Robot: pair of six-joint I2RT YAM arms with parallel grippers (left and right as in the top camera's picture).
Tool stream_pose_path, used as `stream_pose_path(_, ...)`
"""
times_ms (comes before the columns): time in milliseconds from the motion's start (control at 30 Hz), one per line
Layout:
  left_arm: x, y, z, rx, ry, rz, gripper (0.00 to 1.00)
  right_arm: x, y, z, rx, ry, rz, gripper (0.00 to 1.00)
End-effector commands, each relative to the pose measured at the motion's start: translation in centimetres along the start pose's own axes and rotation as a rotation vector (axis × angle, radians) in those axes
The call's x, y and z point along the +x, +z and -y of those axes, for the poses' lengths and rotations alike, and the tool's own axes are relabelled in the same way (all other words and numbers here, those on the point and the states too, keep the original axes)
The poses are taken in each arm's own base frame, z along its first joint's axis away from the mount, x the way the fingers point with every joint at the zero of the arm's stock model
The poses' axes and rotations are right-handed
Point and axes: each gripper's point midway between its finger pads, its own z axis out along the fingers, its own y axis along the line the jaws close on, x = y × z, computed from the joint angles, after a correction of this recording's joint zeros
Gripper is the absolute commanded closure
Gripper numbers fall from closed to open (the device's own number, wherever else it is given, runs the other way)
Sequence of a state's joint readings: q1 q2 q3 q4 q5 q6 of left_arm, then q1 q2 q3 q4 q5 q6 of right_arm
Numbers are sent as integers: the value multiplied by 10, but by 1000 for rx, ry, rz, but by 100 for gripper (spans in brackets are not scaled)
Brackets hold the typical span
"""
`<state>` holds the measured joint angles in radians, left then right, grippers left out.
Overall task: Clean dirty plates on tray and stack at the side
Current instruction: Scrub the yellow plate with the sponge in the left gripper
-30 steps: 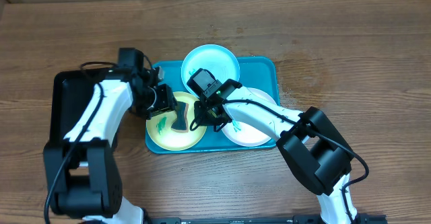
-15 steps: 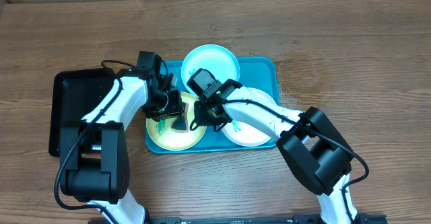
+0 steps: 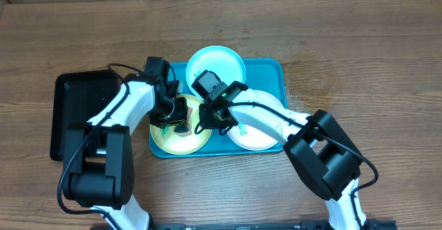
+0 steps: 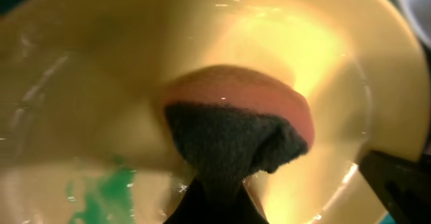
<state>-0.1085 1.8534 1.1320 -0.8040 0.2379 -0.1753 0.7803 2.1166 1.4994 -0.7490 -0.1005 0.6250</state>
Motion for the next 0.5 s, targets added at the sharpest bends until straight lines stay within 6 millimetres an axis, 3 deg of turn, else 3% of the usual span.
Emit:
stream_pose_path(0, -3, 0, -42, -172, -30, 8, 96, 3, 4, 4, 17, -5, -5, 95)
stream_pose_path(200, 0, -21, -105, -486, -251, 61, 96, 3, 4, 4, 17, -5, -4, 95)
stream_pose_path(300, -1, -28, -117, -559, -267, 82, 96, 2, 4, 4, 17, -3, -4, 95)
stream_pose_path(467, -10, -41, -115, -570, -267, 94, 96, -1, 4, 7, 18, 6, -3, 96)
